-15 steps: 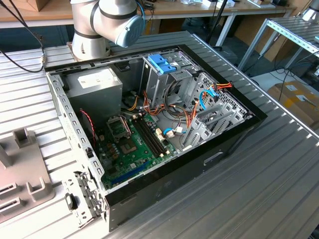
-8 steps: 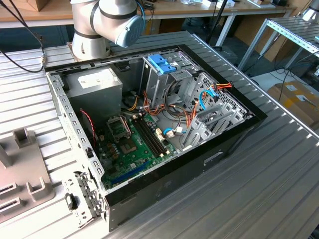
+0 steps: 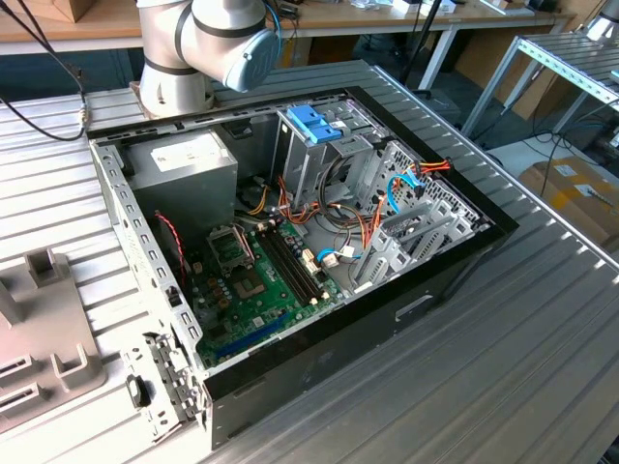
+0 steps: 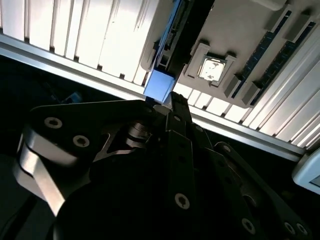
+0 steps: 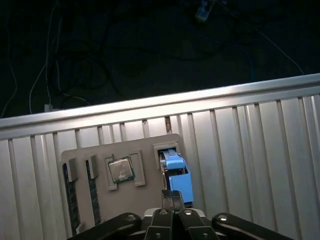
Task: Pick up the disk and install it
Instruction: 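Pick up the disk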
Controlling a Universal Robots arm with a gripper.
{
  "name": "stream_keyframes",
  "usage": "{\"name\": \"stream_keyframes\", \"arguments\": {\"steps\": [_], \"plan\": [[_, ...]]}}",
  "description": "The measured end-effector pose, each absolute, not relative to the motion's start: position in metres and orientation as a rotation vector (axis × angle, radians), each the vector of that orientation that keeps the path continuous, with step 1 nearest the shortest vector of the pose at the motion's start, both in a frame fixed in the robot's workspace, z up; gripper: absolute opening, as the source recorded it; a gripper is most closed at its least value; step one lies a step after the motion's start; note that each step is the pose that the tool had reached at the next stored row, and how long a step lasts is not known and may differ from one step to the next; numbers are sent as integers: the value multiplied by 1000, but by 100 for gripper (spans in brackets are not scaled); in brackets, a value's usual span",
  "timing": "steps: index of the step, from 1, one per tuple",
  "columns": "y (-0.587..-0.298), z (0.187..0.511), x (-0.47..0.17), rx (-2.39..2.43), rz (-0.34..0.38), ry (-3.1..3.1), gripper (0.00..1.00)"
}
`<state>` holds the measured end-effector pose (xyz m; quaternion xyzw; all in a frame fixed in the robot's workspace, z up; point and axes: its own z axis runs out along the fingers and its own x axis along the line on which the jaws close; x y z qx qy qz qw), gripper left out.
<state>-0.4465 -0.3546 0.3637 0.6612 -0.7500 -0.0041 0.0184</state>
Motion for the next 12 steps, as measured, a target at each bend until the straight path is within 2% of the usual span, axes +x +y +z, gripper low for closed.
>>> {"name": "stream_keyframes", "arguments": {"steps": [12], "plan": [[-355,362,-447,2120,3,-2282,11]]}}
